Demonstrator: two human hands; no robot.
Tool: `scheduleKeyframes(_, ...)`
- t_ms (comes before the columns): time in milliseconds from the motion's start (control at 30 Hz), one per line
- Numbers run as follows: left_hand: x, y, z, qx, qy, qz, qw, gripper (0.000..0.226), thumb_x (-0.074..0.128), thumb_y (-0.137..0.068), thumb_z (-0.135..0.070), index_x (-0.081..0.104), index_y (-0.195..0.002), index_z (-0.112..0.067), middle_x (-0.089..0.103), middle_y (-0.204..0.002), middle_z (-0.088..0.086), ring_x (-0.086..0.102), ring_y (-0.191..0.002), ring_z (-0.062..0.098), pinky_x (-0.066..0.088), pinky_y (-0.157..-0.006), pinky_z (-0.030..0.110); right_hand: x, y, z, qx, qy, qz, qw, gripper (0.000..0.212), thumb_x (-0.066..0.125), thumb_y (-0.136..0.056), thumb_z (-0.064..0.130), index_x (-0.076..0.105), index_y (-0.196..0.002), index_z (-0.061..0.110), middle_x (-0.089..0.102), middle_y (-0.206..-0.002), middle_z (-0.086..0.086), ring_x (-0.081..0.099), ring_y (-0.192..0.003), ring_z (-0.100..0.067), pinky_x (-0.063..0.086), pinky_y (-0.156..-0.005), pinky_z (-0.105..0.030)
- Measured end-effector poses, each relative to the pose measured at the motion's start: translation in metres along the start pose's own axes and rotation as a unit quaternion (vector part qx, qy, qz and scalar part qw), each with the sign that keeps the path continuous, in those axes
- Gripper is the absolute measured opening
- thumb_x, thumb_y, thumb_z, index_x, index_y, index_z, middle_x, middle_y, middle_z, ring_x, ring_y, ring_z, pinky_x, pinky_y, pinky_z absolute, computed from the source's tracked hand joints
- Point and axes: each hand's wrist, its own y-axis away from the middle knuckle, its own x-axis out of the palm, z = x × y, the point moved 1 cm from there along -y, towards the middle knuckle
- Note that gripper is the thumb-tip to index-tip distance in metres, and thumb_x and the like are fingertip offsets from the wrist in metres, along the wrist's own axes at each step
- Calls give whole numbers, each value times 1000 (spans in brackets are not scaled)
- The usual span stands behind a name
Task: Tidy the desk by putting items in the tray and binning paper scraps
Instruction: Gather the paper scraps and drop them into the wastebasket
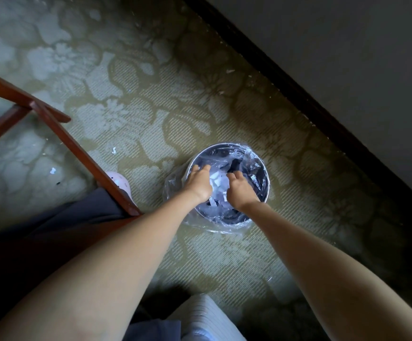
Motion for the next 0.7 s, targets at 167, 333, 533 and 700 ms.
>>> scheduleKeyframes(167,-17,40,4,1,-26,-11,1000,65,33,-91,13,19,-150,-11,10,-157,15,17,-145,32,25,-117,41,-24,31,17,-27,69,-17,997,50,38,-88,-3,35,-137,2,38,-137,-20,40,-126,-37,35,-106,-44)
scheduleKeyframes(333,-56,99,1,33,-88,-99,991,53,33,-89,12,37,-139,-6,28,-147,17,33,-134,33,33,-110,44,-63,73,50,-64,184,-102,975,42,41,-90,5,40,-131,3,41,-134,-18,40,-128,-32,23,-112,-43)
scheduleKeyframes(533,-129,193,-12,80,-126,-291,945,41,34,-92,3,47,-129,-7,42,-134,17,42,-124,35,39,-99,42,-129,145,126,-118,251,-248,928,38,43,-89,9,45,-126,6,45,-130,-15,45,-122,-33,19,-114,-46)
scheduleKeyframes(700,-186,285,12,85,-101,-409,903,41,33,-96,-2,44,-134,-10,42,-136,15,41,-126,34,39,-99,42,-166,217,202,-187,245,-358,882,32,40,-89,4,51,-119,5,49,-123,-16,48,-116,-34,20,-113,-45)
